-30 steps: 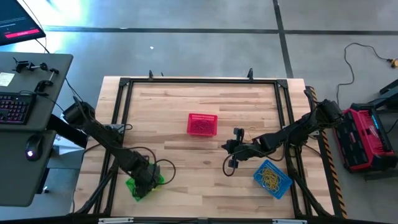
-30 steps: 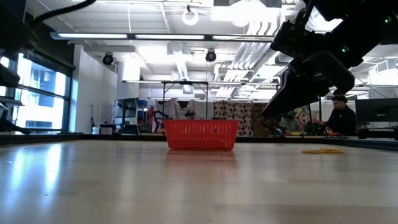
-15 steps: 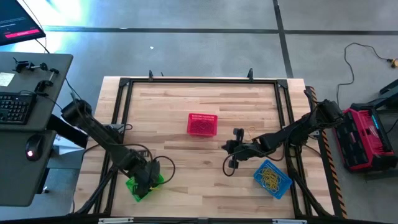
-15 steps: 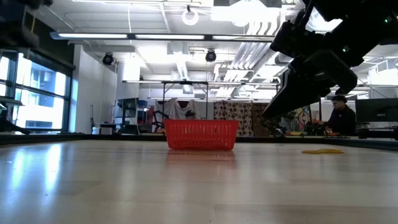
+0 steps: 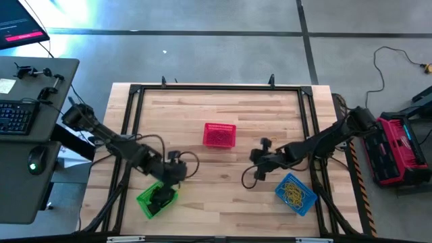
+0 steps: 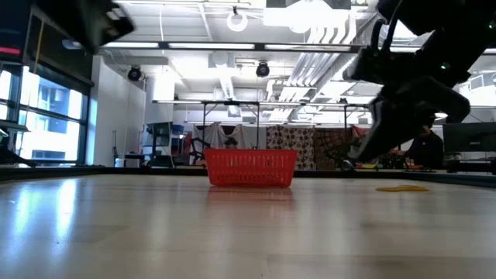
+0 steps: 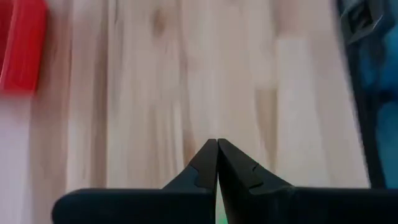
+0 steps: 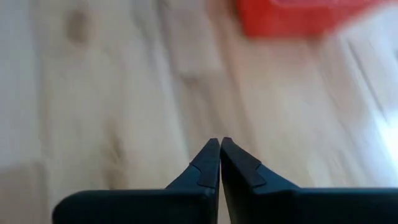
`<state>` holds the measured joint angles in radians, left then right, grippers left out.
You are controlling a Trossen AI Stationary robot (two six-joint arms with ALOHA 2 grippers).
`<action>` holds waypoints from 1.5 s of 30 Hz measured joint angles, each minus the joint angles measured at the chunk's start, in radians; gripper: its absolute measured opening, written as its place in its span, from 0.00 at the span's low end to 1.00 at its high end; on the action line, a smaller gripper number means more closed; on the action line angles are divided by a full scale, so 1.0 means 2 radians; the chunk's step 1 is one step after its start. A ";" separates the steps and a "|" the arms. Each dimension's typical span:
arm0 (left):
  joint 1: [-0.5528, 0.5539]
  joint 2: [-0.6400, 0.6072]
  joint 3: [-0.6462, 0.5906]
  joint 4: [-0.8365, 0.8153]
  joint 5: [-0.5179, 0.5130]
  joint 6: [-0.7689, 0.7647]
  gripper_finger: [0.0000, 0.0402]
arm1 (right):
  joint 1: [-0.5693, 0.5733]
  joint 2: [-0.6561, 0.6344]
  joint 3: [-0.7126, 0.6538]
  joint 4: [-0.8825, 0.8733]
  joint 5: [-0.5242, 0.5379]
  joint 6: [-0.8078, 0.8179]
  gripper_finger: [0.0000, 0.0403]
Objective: Sort rubber bands into baskets
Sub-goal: Put the yellow rubber band into the blue bin
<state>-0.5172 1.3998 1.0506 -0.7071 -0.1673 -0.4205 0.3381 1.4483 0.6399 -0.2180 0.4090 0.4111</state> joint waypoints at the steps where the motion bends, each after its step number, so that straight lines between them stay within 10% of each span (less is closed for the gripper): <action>1: 0.011 0.000 -0.006 0.029 0.008 0.018 0.00 | -0.004 -0.009 0.000 -0.026 0.000 0.010 0.01; 12: 0.108 0.000 -0.107 0.305 0.115 0.113 0.00 | -0.084 -0.060 0.000 -0.215 -0.069 -0.018 0.27; 27: 0.129 0.000 -0.246 0.618 0.065 0.119 0.00 | -0.175 -0.060 0.000 -0.226 -0.159 -0.127 0.32; 45: 0.128 0.000 -0.266 0.646 -0.033 0.133 0.00 | -0.179 0.018 0.003 -0.204 -0.183 -0.116 0.14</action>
<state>-0.2604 1.4002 0.5183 0.5842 -0.2329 -0.1547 -0.0193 1.4840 0.6461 -0.6262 0.0437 0.1783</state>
